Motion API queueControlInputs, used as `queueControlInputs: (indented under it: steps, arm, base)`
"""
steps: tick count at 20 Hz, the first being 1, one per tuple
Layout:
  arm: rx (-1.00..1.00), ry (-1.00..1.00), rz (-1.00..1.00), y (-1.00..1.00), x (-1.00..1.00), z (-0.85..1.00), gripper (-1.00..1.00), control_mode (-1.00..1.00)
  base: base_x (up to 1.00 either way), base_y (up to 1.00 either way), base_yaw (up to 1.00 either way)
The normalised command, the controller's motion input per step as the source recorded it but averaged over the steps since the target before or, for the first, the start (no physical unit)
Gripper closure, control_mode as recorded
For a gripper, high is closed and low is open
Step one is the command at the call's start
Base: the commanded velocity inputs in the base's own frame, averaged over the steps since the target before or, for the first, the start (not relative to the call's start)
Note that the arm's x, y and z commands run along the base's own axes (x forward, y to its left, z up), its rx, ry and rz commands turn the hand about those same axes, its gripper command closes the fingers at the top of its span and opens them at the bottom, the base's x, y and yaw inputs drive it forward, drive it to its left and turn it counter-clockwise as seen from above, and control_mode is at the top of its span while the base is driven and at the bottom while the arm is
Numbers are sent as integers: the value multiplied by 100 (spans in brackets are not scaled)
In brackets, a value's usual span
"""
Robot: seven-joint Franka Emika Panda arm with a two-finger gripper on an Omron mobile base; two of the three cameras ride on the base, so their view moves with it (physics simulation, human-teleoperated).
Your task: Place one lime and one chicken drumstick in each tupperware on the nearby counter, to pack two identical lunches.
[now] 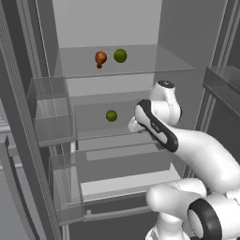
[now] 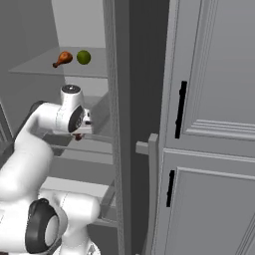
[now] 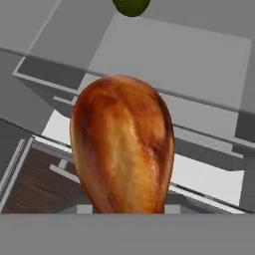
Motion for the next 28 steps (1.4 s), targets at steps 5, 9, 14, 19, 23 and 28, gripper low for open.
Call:
queueControlInputs:
  steps: [5,9,14,19,23,28]
  arm:
    - [0,0,0,-8,-92,15,100,-100]
    - [0,-1,0,0,-50,0,100,100]
    - [0,0,0,0,0,0,100,100]
    - [0,0,0,0,0,0,100,100]
    - [0,0,0,0,0,0,100,100]
    - [0,0,0,0,0,0,100,100]
  base:
    - [0,0,0]
    - [-50,0,0]
    - [-100,19,2]
    - [-99,74,8]
    - [-72,99,12]
    - [-22,100,19]
